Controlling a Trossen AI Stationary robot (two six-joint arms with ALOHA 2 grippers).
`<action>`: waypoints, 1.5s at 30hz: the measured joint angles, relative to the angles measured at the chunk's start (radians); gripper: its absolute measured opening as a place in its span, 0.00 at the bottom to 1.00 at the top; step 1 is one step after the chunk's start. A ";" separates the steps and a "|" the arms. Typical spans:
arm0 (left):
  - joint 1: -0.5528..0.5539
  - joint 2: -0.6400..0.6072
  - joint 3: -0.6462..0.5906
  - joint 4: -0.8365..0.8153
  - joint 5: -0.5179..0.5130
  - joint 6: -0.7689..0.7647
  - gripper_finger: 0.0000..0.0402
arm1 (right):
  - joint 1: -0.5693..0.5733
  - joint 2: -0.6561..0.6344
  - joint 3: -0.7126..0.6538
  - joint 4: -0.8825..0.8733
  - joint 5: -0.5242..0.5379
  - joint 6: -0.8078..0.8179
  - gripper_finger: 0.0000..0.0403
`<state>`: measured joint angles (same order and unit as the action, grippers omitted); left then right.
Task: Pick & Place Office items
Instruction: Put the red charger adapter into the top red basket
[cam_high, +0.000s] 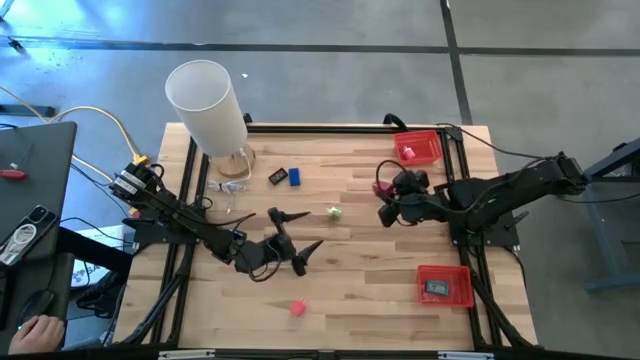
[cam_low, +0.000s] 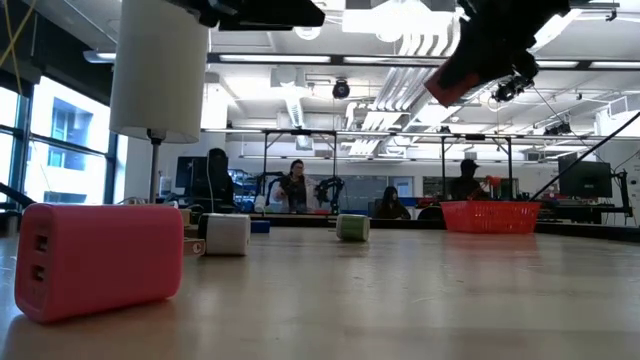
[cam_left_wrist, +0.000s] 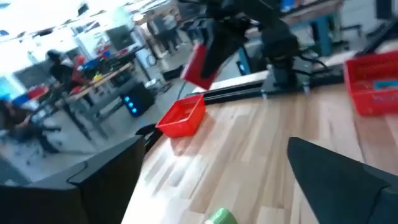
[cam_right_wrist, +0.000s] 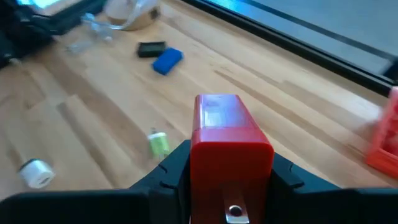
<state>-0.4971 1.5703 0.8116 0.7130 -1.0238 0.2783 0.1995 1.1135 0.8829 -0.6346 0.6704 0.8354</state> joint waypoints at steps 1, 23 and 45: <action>0.006 0.000 0.000 -0.018 0.004 -0.014 0.96 | -0.010 -0.009 0.000 -0.023 -0.001 0.011 0.28; 0.264 0.000 0.000 -0.273 0.680 -0.279 0.96 | -0.431 -0.113 0.015 -0.344 -0.222 -0.039 0.28; 0.387 0.000 -0.002 -0.366 0.886 -0.260 0.96 | -1.019 0.069 0.230 -0.445 -0.361 -0.383 0.28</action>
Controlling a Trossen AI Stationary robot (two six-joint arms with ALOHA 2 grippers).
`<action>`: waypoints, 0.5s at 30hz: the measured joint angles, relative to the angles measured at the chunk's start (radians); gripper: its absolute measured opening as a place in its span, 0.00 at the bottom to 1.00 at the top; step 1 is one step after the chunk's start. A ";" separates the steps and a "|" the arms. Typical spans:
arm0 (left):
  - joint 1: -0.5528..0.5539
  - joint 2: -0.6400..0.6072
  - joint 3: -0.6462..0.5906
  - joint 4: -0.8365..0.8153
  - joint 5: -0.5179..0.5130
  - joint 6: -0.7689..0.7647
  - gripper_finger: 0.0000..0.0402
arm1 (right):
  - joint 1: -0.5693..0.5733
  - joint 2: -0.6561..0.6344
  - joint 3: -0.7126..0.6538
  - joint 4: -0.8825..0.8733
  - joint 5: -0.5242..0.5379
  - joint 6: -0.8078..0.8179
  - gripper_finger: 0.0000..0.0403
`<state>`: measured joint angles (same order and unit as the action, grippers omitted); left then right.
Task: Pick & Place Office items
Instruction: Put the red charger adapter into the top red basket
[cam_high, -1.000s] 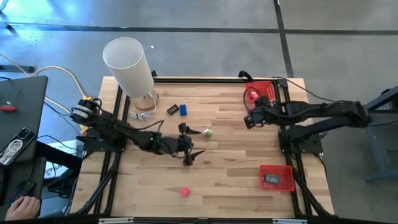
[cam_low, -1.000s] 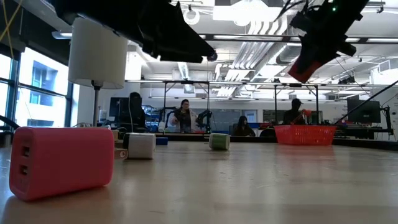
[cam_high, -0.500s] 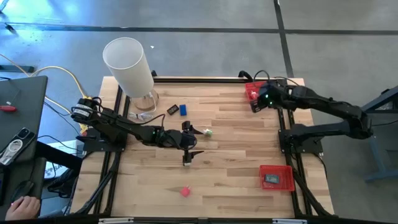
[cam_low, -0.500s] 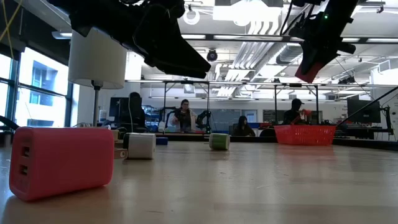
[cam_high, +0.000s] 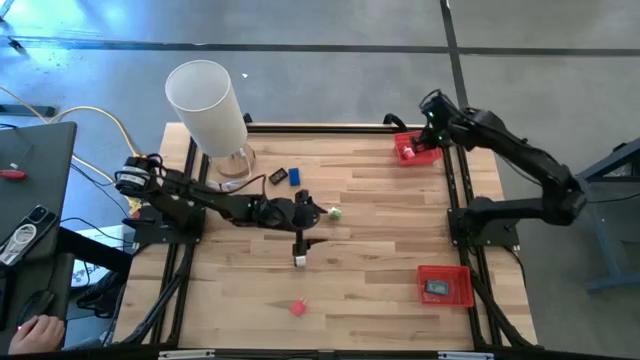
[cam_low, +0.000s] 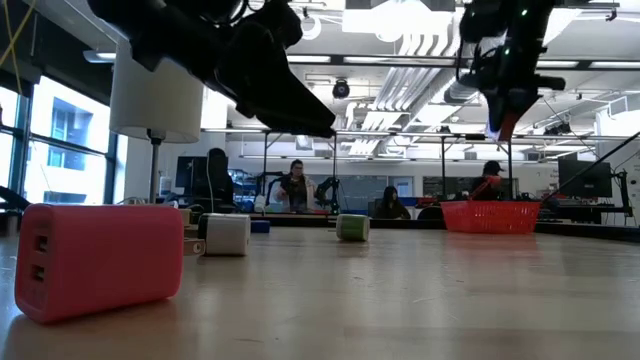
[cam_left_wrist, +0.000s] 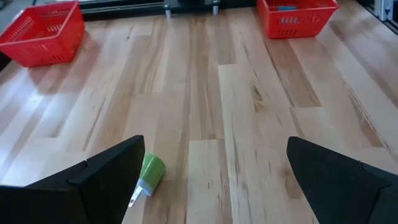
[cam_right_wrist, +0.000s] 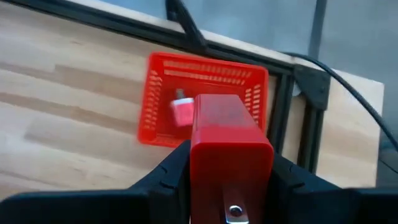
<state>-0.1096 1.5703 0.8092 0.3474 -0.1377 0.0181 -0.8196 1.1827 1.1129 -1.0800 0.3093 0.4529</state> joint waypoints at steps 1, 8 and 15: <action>0.008 0.000 0.000 0.000 0.008 0.000 0.96 | -0.019 0.025 0.004 0.002 0.000 -0.011 0.28; 0.051 0.000 -0.001 -0.007 0.072 0.000 0.96 | -0.118 0.198 0.037 0.028 -0.020 -0.045 0.28; 0.062 0.000 -0.001 -0.029 0.098 0.001 0.96 | -0.183 0.322 0.050 0.085 -0.084 -0.066 0.28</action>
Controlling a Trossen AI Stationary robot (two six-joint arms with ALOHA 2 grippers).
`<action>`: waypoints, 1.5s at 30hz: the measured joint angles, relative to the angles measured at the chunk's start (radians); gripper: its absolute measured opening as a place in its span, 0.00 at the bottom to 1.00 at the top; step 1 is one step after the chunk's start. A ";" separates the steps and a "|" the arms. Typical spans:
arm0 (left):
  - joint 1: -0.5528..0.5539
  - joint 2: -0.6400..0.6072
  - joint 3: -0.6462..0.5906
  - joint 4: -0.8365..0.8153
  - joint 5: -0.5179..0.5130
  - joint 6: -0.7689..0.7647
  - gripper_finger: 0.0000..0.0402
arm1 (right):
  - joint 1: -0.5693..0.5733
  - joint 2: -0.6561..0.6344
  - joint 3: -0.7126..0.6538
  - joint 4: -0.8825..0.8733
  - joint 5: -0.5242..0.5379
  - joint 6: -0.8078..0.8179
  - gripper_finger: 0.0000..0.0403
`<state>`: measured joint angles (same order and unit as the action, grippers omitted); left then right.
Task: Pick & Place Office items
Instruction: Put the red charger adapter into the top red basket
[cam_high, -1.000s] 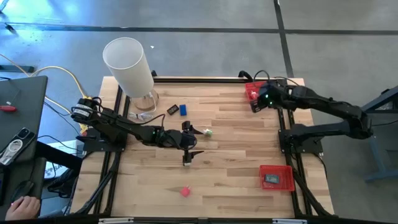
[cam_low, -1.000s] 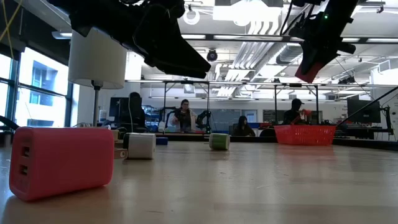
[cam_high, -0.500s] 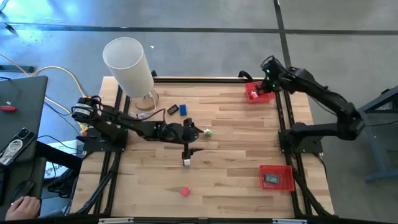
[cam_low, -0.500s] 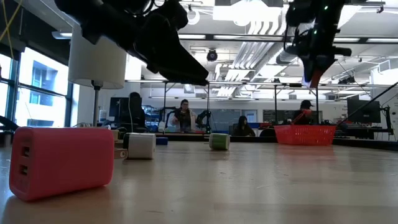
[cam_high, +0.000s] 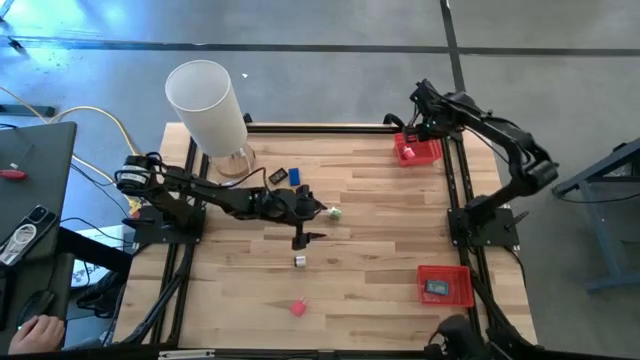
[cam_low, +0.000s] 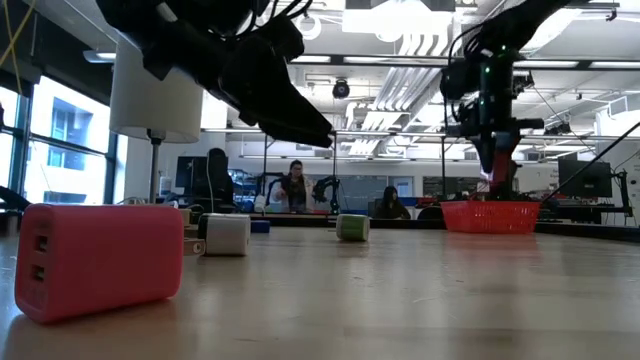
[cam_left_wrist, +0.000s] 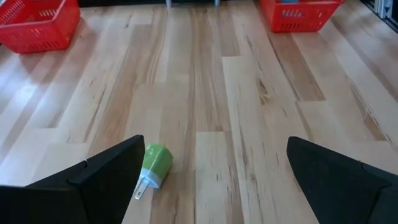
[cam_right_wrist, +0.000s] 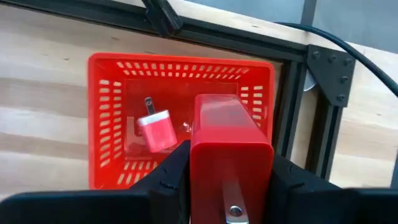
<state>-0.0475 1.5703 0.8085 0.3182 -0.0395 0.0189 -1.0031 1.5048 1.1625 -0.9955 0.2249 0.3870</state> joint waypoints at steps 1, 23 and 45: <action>0.000 0.000 0.000 -0.005 0.000 0.000 0.96 | -0.007 0.012 0.000 0.003 0.000 0.000 0.28; -0.001 0.000 0.000 -0.020 0.090 -0.009 0.96 | -0.018 0.175 0.000 0.024 -0.043 0.027 0.28; -0.001 0.000 -0.001 -0.026 0.091 -0.012 0.96 | -0.025 0.317 0.000 0.050 -0.049 0.035 0.30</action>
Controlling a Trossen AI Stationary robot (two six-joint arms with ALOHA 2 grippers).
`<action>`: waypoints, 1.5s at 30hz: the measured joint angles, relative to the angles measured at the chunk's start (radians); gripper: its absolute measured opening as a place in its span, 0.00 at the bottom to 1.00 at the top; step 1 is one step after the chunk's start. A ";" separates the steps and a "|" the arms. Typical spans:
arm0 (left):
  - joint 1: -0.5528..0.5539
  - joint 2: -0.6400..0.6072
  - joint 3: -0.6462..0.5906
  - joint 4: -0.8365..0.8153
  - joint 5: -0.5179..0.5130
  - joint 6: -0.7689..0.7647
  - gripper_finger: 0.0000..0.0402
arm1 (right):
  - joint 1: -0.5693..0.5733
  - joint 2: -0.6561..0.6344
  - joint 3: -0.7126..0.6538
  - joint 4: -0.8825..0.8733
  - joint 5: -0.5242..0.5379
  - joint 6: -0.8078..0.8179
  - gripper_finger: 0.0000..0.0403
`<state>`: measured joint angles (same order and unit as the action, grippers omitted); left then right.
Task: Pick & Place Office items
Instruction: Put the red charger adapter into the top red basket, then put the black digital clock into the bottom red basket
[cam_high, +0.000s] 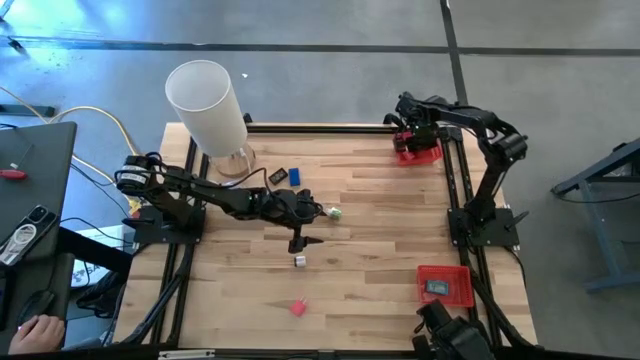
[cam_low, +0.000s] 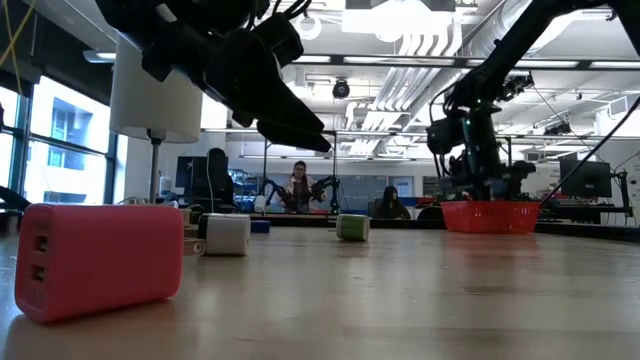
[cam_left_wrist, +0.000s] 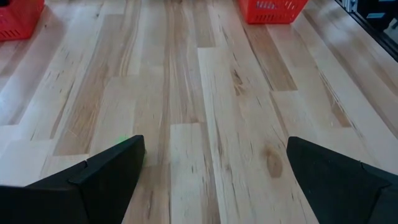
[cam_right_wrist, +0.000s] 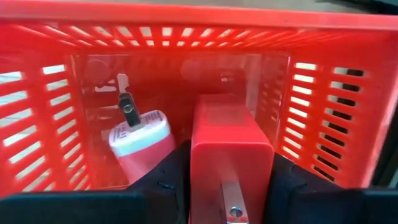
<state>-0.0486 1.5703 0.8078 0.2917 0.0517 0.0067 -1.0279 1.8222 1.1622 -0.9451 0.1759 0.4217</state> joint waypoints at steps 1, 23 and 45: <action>0.000 0.000 0.000 0.000 0.000 0.000 0.96 | 0.000 0.003 0.000 0.000 0.000 0.000 0.30; 0.000 0.000 0.000 -0.009 0.000 0.001 0.96 | 0.014 -0.041 0.000 0.000 0.009 -0.039 0.52; -0.021 -0.058 0.001 -0.139 -0.003 -0.059 0.96 | 0.203 -0.591 0.000 -0.157 0.084 0.123 0.53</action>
<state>-0.0700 1.5128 0.8089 0.1529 0.0482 -0.0522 -0.8244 1.2314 1.1622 -1.1022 0.2599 0.5444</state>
